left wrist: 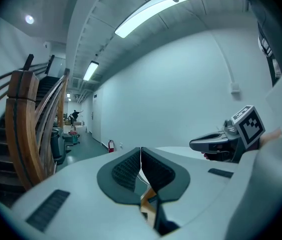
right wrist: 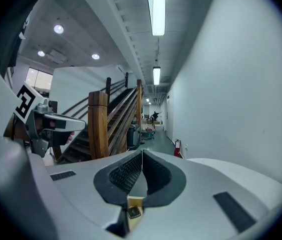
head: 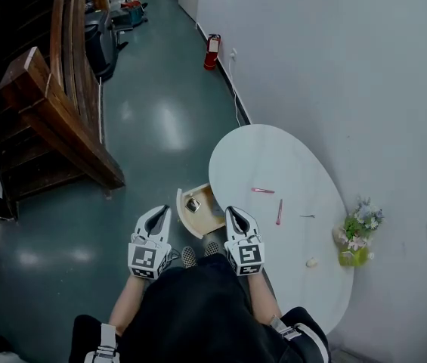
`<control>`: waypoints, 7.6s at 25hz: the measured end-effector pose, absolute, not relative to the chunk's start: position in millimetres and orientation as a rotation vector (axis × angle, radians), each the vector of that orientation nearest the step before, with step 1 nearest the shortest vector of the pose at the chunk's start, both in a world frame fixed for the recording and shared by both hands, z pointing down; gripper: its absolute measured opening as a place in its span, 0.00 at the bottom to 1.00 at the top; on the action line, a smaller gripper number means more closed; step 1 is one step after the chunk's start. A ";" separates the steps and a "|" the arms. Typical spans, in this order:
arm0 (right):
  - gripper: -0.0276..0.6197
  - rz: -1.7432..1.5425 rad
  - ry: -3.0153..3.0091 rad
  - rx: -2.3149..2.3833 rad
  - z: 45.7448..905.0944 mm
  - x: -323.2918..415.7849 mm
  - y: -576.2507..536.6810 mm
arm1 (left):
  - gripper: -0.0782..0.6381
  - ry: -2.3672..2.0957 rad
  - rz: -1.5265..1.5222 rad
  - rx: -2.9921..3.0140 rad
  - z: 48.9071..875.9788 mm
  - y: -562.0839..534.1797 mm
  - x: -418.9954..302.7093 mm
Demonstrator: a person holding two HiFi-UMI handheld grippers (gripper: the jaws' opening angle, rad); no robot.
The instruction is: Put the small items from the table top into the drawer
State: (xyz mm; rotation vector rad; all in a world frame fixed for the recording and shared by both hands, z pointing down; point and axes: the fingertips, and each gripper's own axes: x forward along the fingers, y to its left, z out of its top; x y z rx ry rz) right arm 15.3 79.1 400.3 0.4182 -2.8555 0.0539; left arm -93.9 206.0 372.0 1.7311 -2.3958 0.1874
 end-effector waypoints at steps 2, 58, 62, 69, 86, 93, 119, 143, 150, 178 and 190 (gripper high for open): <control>0.09 0.060 -2.859 0.429 401.1 16.6 81.1 | 0.14 -2.400 0.189 1.740 368.9 205.4 -93.9; 0.09 0.368 -2.425 0.937 574.7 229.6 -118.4 | 0.14 -1.723 0.384 2.115 519.3 -62.6 102.5; 0.09 0.397 -2.395 0.916 600.7 233.3 -121.8 | 0.14 -1.698 0.394 2.095 544.4 -73.5 107.3; 0.09 0.430 -2.379 0.893 626.1 230.7 -129.5 | 0.14 -1.645 0.419 2.063 576.7 -79.1 113.2; 0.33 0.496 -2.316 0.775 653.5 205.5 -140.0 | 0.14 -1.642 0.417 2.047 577.0 -87.1 113.1; 0.33 0.483 -2.281 0.771 656.7 199.4 -144.1 | 0.14 -1.650 0.413 2.036 577.5 -87.9 108.0; 0.14 0.388 -2.360 0.807 598.0 180.3 -154.8 | 0.14 -1.749 0.371 2.025 538.1 -74.1 87.1; 0.14 0.240 -2.597 0.408 504.9 61.1 -36.9 | 0.14 -2.075 0.298 1.774 483.6 43.6 -0.8; 0.14 0.232 -2.615 0.242 509.5 16.8 18.1 | 0.14 -2.163 0.282 1.665 482.3 95.6 -35.0; 0.14 0.246 -2.386 0.044 664.0 -50.5 89.5 | 0.14 -2.117 0.213 1.420 610.6 171.3 -102.8; 0.14 0.272 -2.313 0.042 736.4 -45.0 99.8 | 0.14 -2.037 0.201 1.416 670.9 174.8 -96.1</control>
